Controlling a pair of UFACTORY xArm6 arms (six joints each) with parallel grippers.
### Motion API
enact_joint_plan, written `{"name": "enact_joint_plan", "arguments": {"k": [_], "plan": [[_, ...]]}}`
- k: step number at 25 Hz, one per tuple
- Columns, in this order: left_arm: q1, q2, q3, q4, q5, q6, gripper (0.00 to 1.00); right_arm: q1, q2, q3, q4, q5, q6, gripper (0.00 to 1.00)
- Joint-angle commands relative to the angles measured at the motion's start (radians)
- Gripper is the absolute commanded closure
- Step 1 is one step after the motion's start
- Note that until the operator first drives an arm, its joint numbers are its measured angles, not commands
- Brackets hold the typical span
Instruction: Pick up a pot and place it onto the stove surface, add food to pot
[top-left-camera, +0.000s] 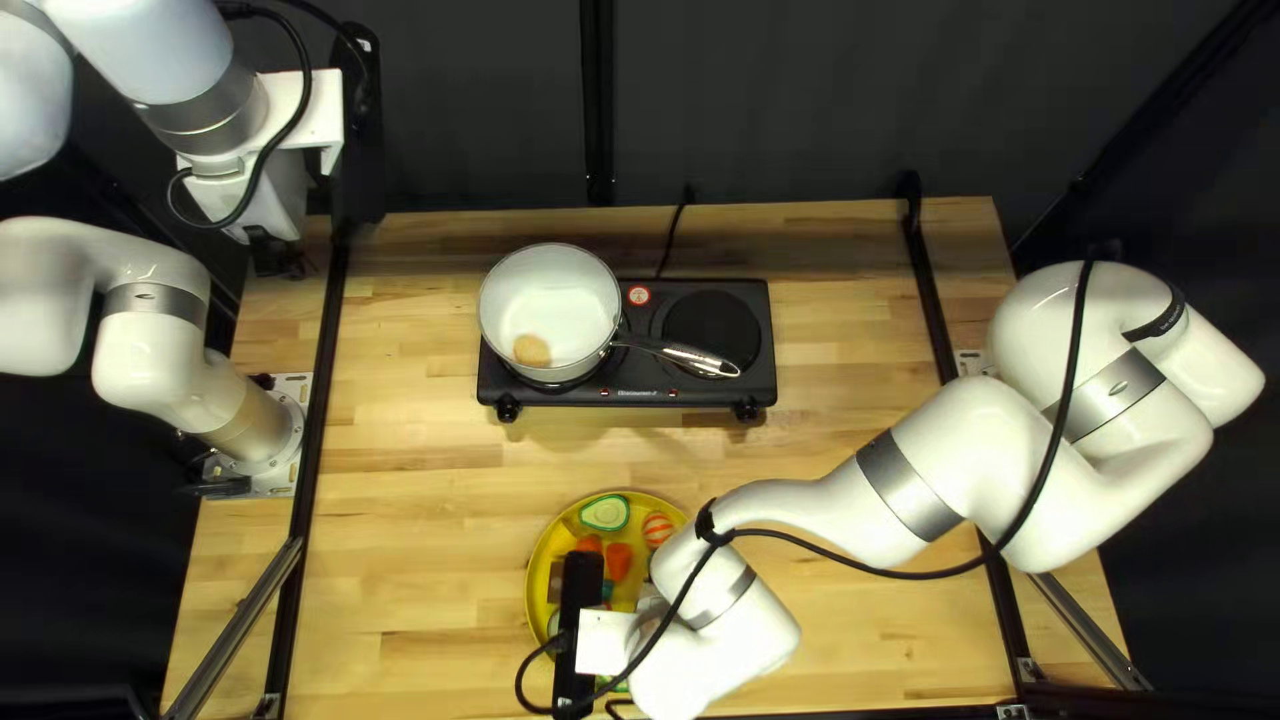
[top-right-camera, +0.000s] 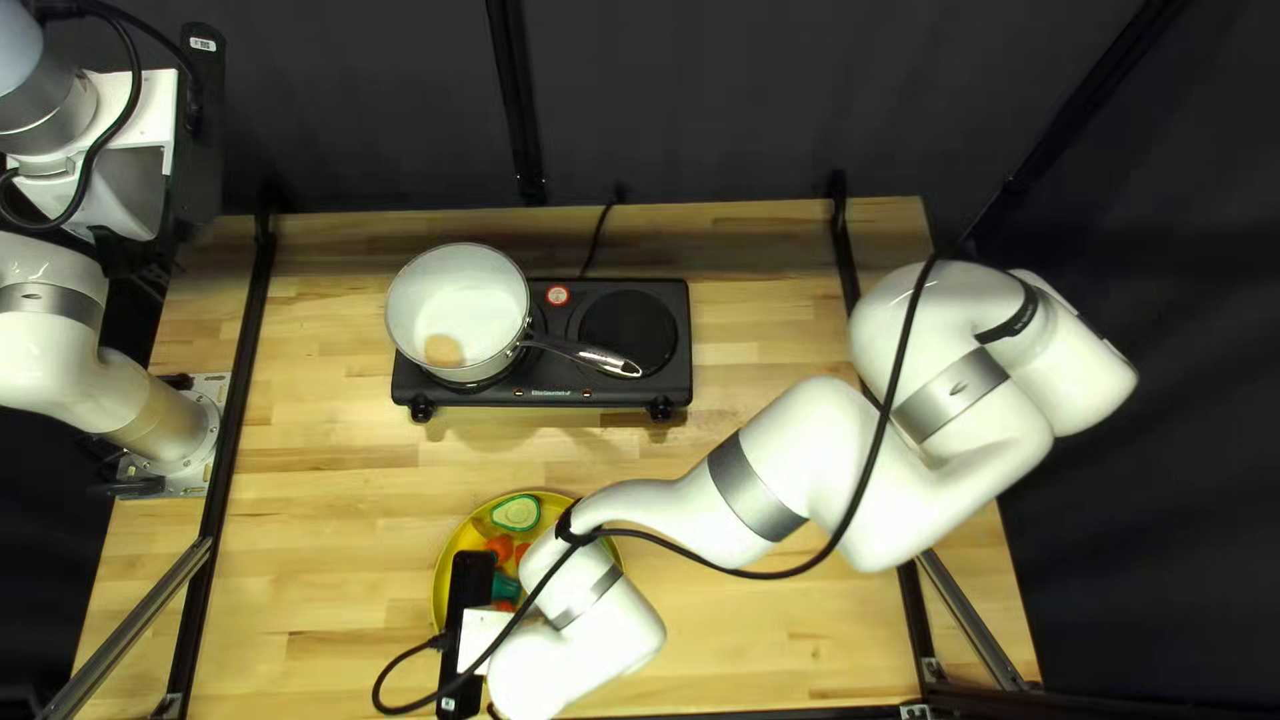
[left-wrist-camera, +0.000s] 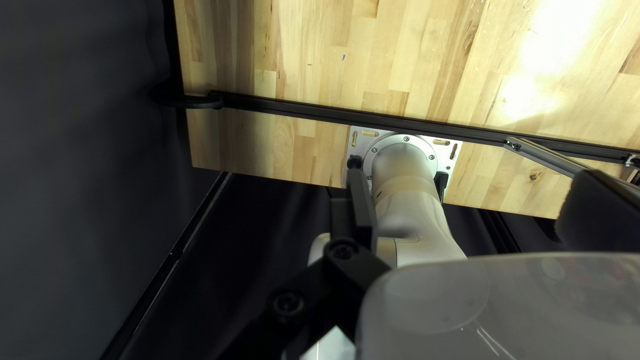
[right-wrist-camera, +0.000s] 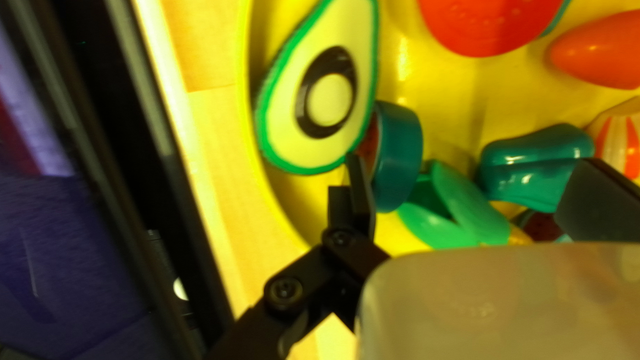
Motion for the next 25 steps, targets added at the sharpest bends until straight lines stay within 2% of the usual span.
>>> {"name": "enact_joint_plan", "arguments": {"k": [1, 11, 12, 13, 14, 25], "plan": [[0.000, 0.000, 0.000, 0.000, 0.000, 0.000, 0.00, -0.011, 0.006, -0.007, 0.001, 0.001, -0.024, 0.00], [0.000, 0.000, 0.000, 0.000, 0.000, 0.000, 0.00, 0.002, 0.027, -0.005, 0.004, -0.059, -0.002, 0.00], [0.000, 0.000, 0.000, 0.000, 0.000, 0.000, 0.00, 0.002, 0.027, -0.005, 0.004, -0.059, -0.002, 0.12], [0.000, 0.000, 0.000, 0.000, 0.000, 0.000, 0.00, 0.002, 0.027, -0.005, 0.004, -0.059, -0.002, 0.90], [0.000, 0.000, 0.000, 0.000, 0.000, 0.000, 0.00, 0.002, 0.027, -0.005, 0.004, -0.059, -0.002, 1.00], [0.000, 0.000, 0.000, 0.000, 0.000, 0.000, 0.00, 0.002, 0.027, -0.005, 0.004, -0.059, -0.002, 1.00]]}}
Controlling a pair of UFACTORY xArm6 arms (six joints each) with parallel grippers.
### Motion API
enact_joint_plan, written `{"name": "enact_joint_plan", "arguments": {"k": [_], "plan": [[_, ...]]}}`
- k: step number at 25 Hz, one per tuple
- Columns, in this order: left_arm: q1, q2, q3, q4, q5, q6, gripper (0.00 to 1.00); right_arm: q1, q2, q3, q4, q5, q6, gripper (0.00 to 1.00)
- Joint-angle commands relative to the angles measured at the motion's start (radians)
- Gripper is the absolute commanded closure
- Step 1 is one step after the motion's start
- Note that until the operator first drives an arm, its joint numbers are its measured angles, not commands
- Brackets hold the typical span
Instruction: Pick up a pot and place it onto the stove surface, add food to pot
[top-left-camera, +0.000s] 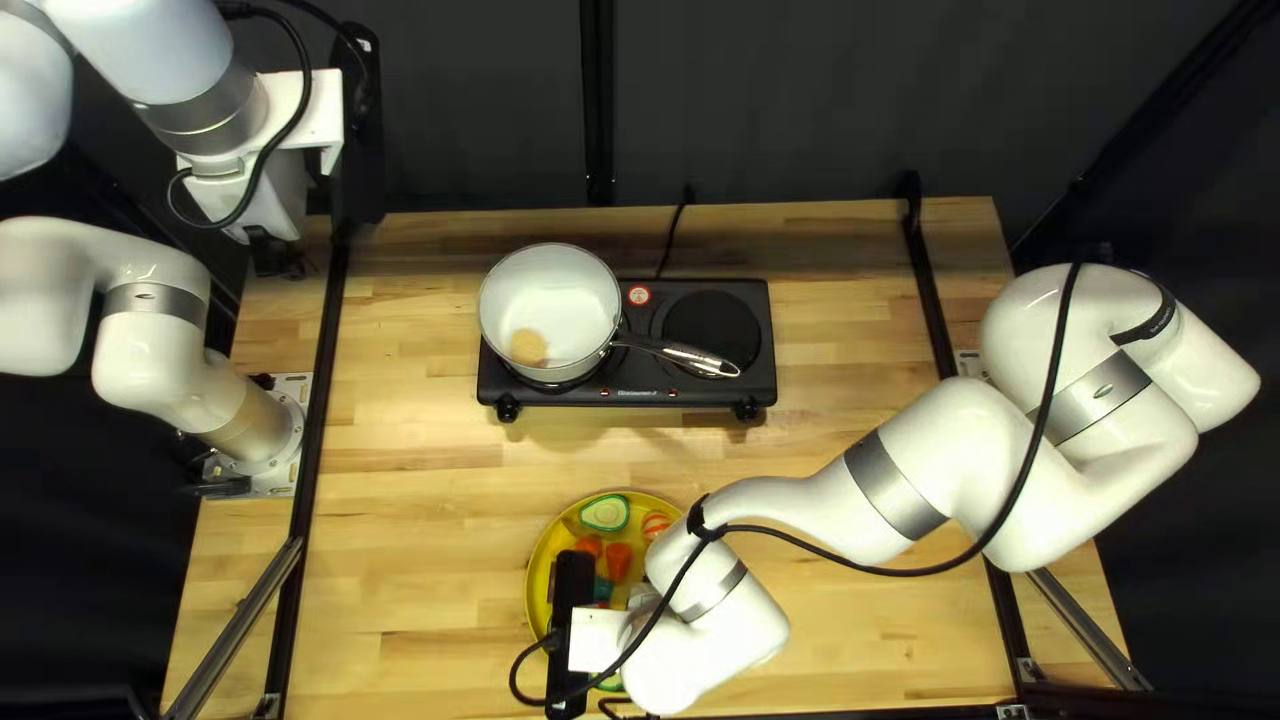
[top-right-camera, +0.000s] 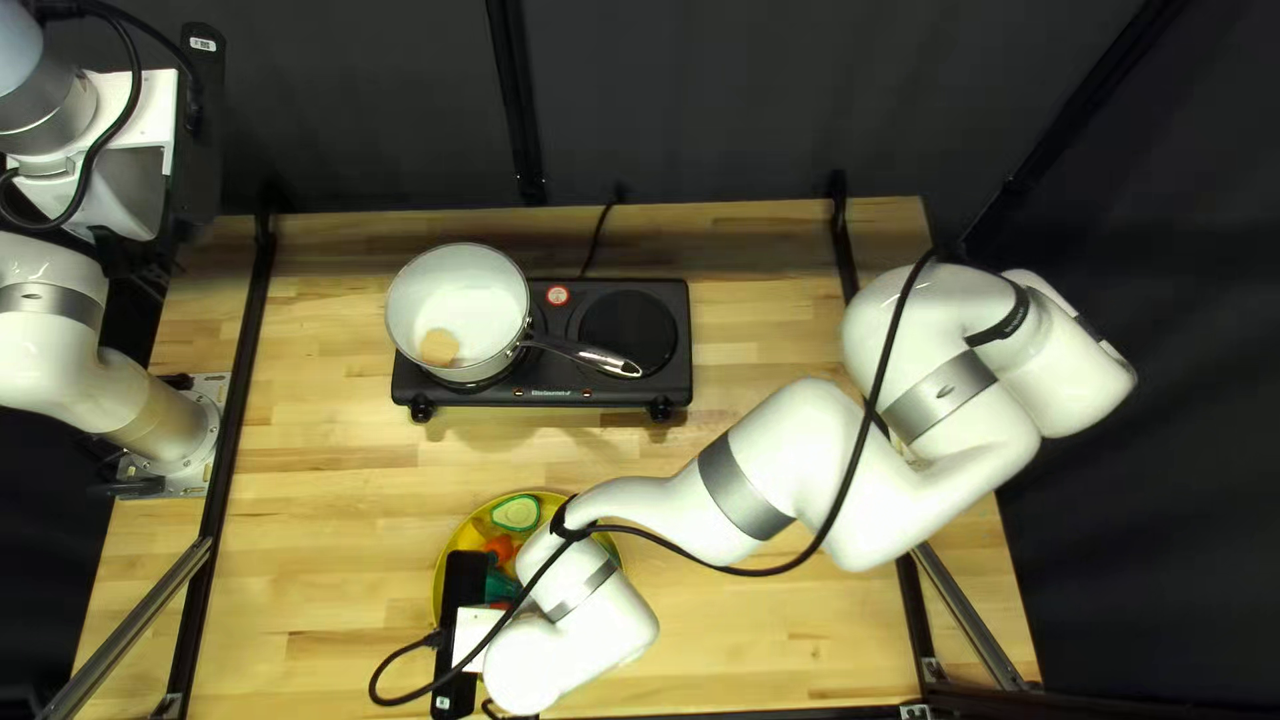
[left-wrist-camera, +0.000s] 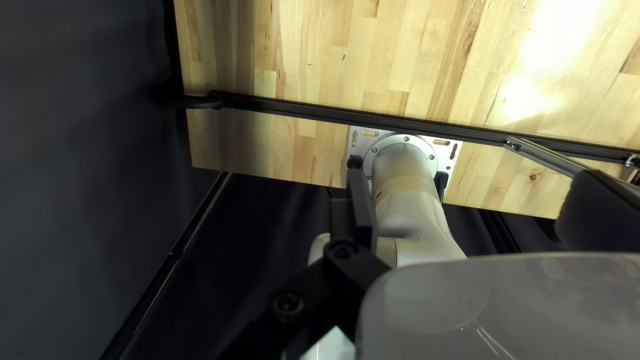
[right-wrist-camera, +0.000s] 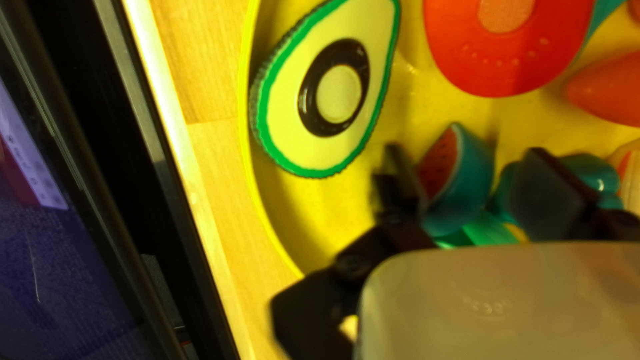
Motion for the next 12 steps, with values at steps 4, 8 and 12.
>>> {"name": "enact_joint_plan", "arguments": {"k": [4, 8, 12], "plan": [[0.000, 0.000, 0.000, 0.000, 0.000, 0.000, 0.00, -0.022, -0.134, 0.093, -0.020, 0.012, -0.021, 1.00], [0.000, 0.000, 0.000, 0.000, 0.000, 0.000, 0.00, -0.070, -0.281, 0.172, -0.025, 0.032, -0.090, 1.00], [0.000, 0.000, 0.000, 0.000, 0.000, 0.000, 0.00, -0.154, -0.396, 0.231, -0.018, 0.045, -0.190, 1.00]]}}
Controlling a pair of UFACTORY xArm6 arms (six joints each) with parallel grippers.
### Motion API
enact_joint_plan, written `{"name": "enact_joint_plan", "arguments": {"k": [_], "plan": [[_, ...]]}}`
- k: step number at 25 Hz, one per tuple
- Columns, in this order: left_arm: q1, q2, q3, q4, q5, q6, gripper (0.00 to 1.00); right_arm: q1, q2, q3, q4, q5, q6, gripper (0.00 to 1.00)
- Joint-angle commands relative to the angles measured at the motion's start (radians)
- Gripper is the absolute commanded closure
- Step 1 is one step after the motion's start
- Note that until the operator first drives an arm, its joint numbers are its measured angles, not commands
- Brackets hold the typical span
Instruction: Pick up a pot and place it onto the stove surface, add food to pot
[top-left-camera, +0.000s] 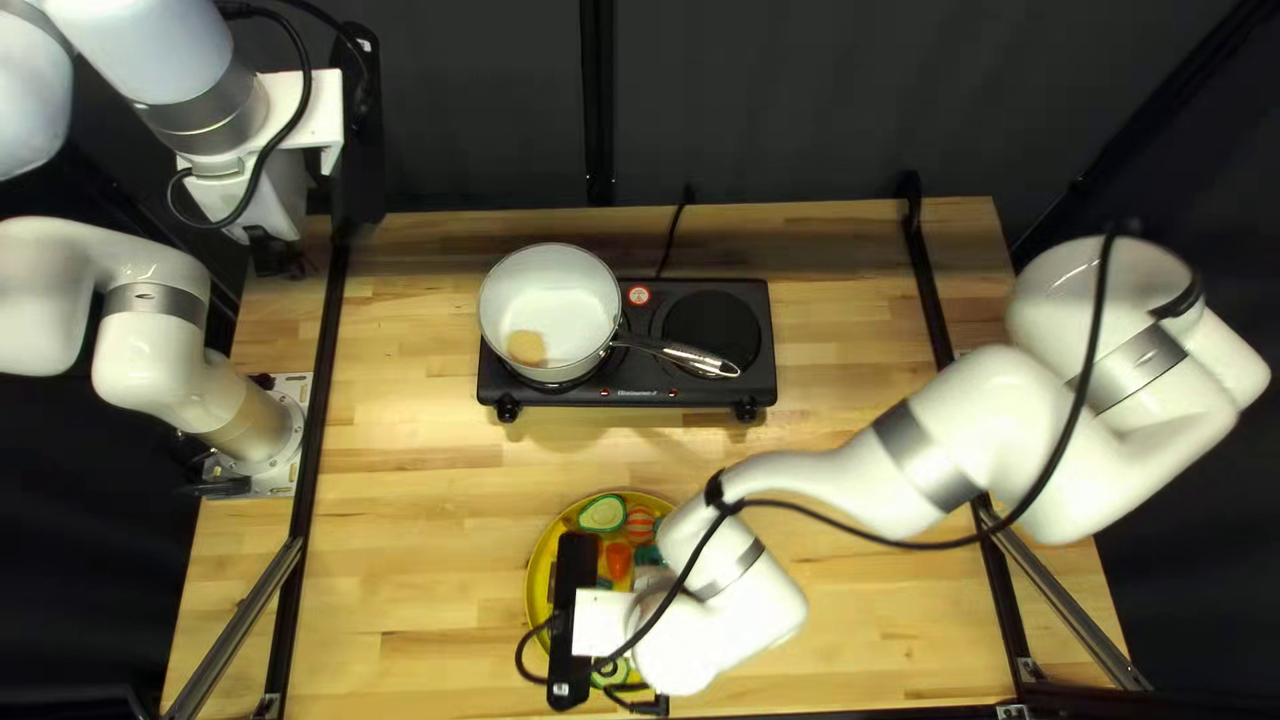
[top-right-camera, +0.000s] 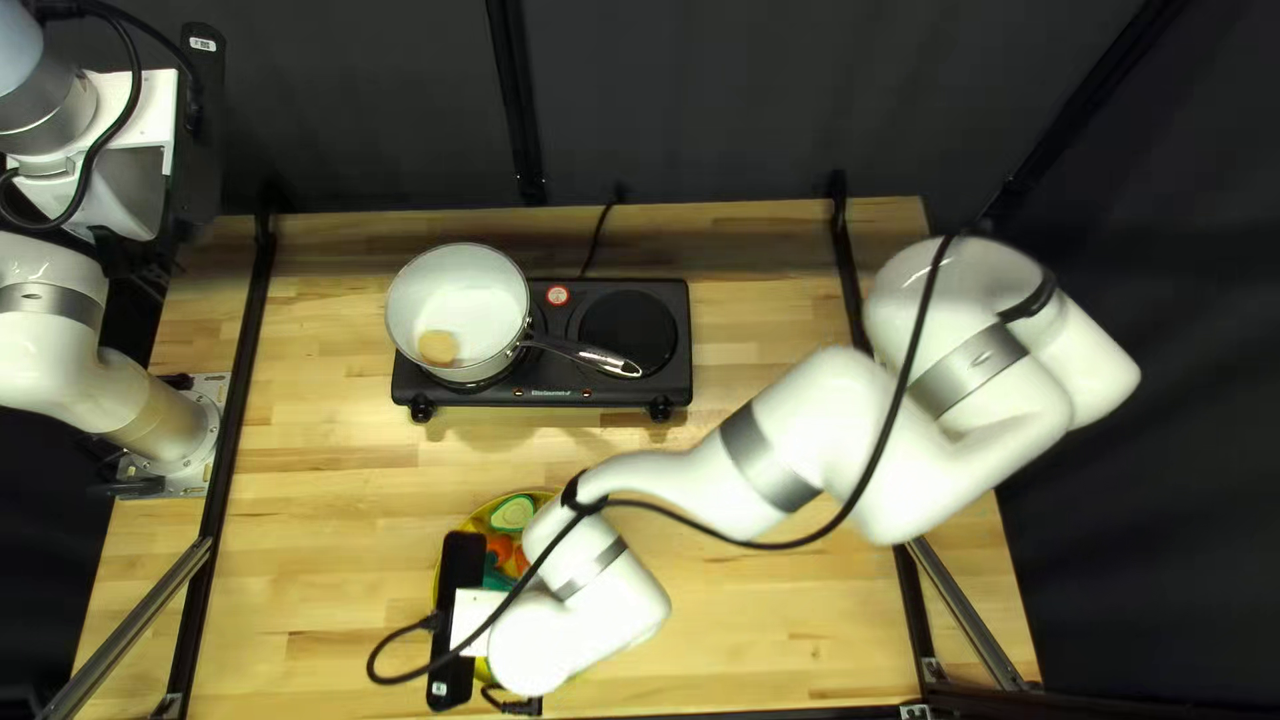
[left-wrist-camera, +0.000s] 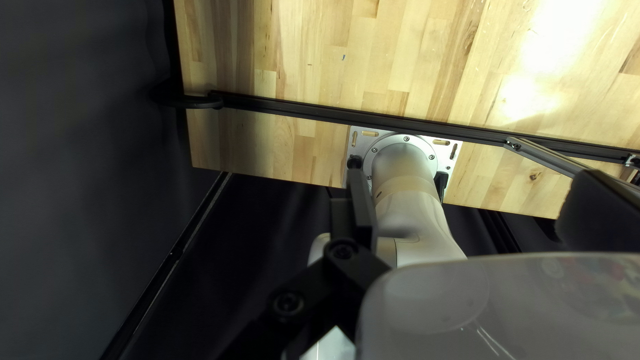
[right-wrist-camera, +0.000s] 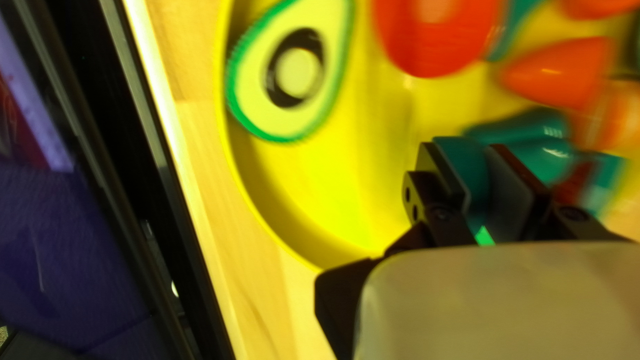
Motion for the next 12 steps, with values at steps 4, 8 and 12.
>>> {"name": "enact_joint_plan", "arguments": {"k": [4, 8, 12], "plan": [[0.000, 0.000, 0.000, 0.000, 0.000, 0.000, 0.00, -0.188, -0.188, 0.105, 0.011, 0.007, -0.203, 1.00], [0.000, 0.000, 0.000, 0.000, 0.000, 0.000, 0.00, -0.307, -0.220, 0.101, 0.029, 0.006, -0.335, 1.00], [0.000, 0.000, 0.000, 0.000, 0.000, 0.000, 0.00, -0.423, -0.230, 0.074, 0.074, 0.004, -0.468, 1.00]]}}
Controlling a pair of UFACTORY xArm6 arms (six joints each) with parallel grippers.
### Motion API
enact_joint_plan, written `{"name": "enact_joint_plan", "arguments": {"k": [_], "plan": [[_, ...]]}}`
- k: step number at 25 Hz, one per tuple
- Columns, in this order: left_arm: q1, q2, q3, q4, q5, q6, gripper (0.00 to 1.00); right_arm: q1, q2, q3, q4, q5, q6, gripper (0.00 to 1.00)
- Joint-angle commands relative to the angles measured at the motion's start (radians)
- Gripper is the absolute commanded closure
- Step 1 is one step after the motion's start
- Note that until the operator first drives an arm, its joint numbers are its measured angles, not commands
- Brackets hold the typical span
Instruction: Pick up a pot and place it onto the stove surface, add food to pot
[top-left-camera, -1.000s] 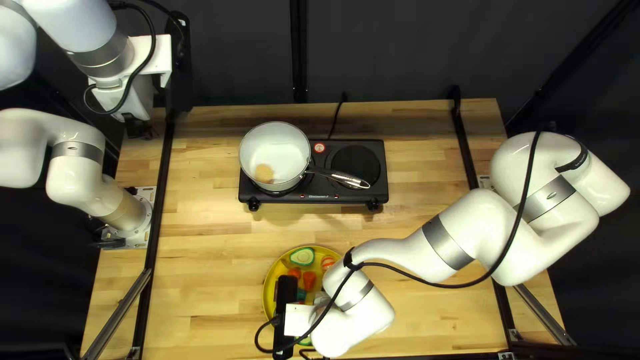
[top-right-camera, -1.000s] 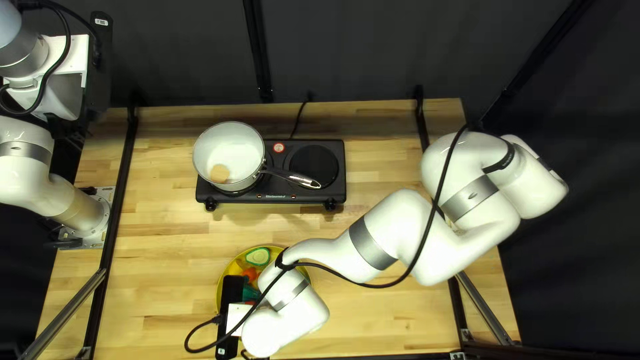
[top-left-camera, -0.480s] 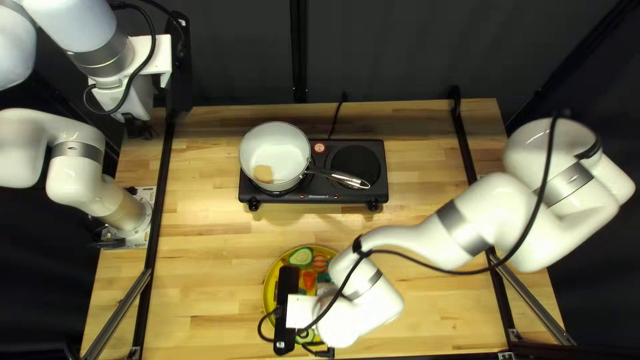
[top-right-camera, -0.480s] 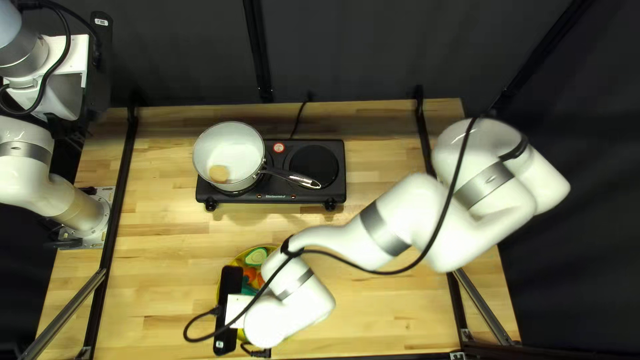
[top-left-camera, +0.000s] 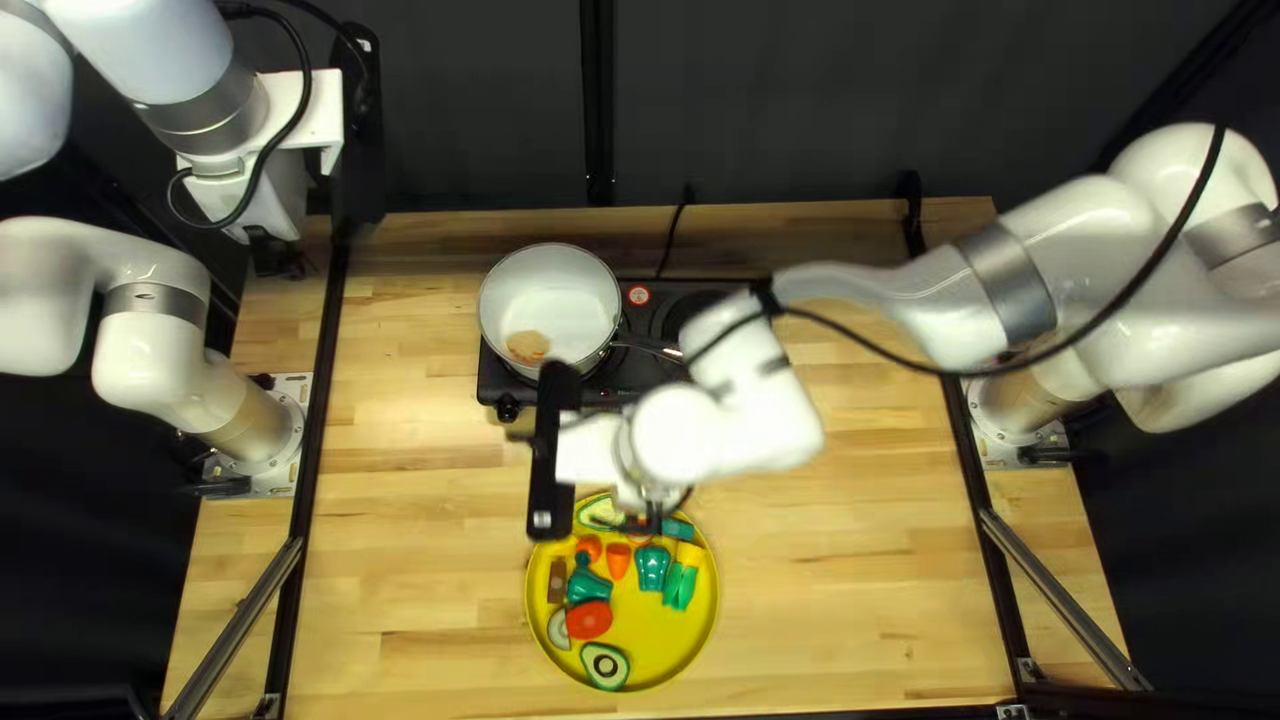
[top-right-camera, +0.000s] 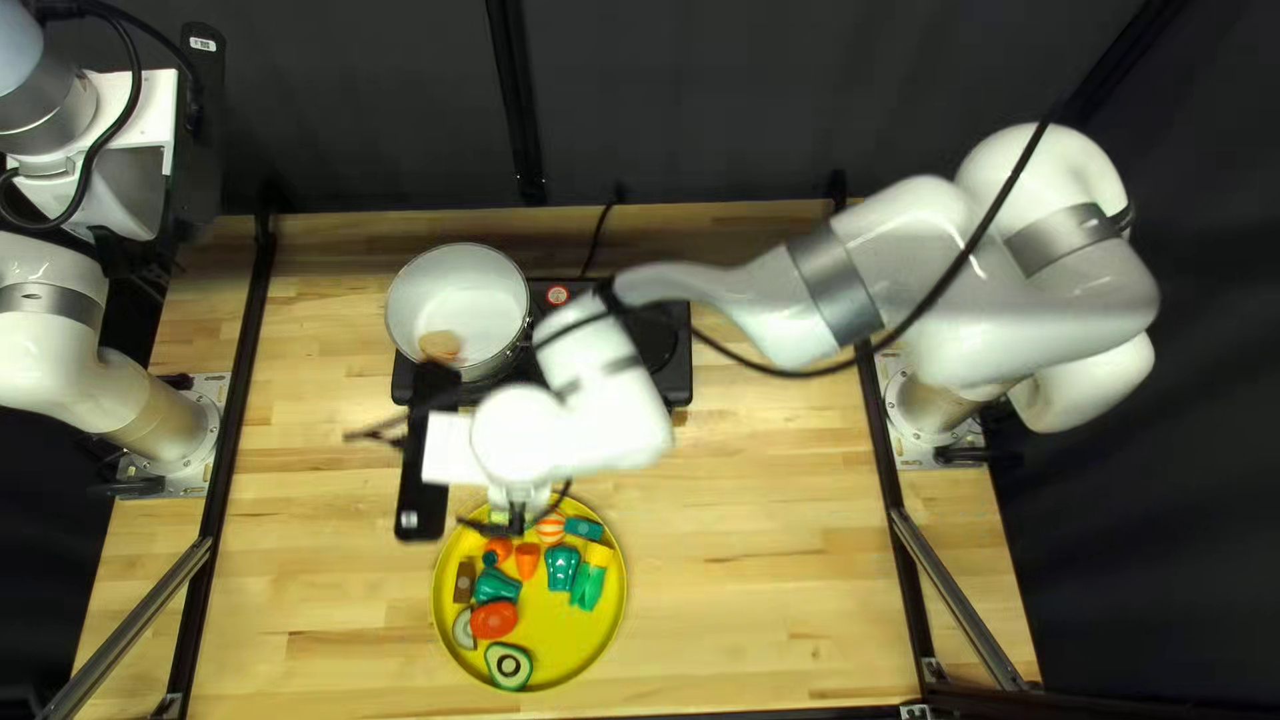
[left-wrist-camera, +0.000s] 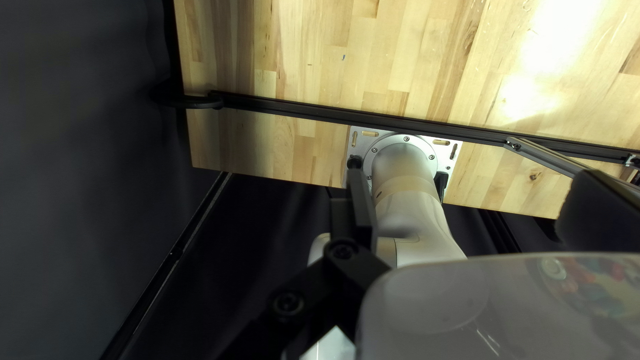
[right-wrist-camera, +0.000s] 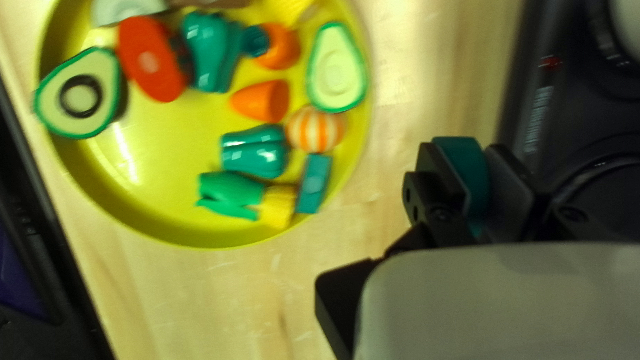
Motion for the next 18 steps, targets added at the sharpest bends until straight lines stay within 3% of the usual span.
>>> {"name": "enact_joint_plan", "arguments": {"k": [1, 7, 18], "plan": [[0.000, 0.000, 0.000, 0.000, 0.000, 0.000, 0.00, -0.107, -0.014, -0.030, 0.047, -0.002, -0.127, 1.00], [0.000, 0.000, 0.000, 0.000, 0.000, 0.000, 0.00, -0.235, 0.073, -0.132, 0.117, -0.003, -0.260, 1.00], [0.000, 0.000, 0.000, 0.000, 0.000, 0.000, 0.00, -0.283, 0.200, -0.184, 0.178, -0.055, -0.321, 1.00]]}}
